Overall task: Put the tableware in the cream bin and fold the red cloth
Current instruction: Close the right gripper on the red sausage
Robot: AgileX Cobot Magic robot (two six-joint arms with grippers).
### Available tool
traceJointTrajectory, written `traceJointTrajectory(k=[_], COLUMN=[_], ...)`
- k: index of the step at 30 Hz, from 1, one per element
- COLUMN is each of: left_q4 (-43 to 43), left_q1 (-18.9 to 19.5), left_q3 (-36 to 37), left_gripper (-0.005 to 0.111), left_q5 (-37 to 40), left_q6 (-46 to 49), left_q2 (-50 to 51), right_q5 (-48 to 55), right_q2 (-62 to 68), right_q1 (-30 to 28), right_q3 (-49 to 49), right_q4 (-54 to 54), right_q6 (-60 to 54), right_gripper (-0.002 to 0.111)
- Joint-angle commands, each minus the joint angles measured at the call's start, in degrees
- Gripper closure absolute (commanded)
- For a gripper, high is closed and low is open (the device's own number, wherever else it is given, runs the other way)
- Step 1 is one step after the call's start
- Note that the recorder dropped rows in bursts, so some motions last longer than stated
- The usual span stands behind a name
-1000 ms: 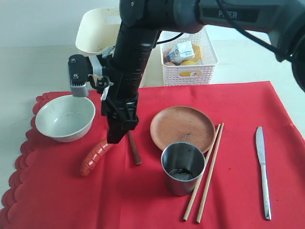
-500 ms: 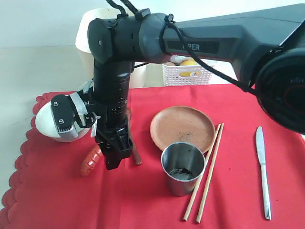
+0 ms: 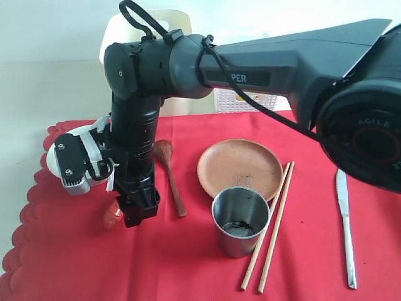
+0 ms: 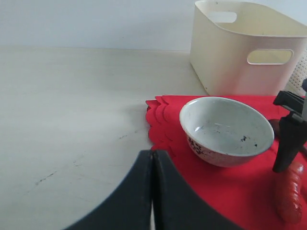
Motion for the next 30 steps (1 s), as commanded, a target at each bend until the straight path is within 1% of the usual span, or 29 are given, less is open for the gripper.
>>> traceJointTrajectory(k=[1,4,7,9,14,16,21,30], left_q4=[-0.32,-0.32,-0.32,-0.32,-0.32,-0.32,-0.32,-0.32], left_q1=[0.1,0.1,0.1,0.1,0.1,0.1,0.1,0.1], left_q3=[0.14,0.14,0.14,0.14,0.14,0.14,0.14,0.14], left_gripper=[0.107,0.107,0.107,0.107,0.107,0.107,0.107,0.107], left_q5=[-0.51,-0.51,-0.51,-0.51,-0.51,-0.51,-0.51,-0.51], left_q6=[-0.27,-0.27,-0.27,-0.27,-0.27,-0.27,-0.27,-0.27], left_q2=[-0.31,-0.31,-0.31,-0.31,-0.31,-0.31,-0.31,-0.31], right_q5=[-1.74,-3.2,-3.18,-3.18,-3.33,-2.49,1.27,4.66], right_q2=[1.47,1.47,1.47,1.47,1.47,1.11,-0.83,-7.21], right_q1=[0.15,0.15,0.15,0.15,0.15,0.15,0.15,0.15], right_q3=[-0.03,-0.03,-0.03,-0.03,-0.03,-0.03,-0.03,-0.03], right_q4=[-1.01,-1.01,-1.3,-1.42,-1.42,-1.42,-1.09,-1.09], right_q6=[-0.02,-0.02,-0.02,0.11,2.39,3.01,3.01,8.65], right_gripper=[0.043,0.049,0.06,0.07,0.098,0.107,0.108,0.108])
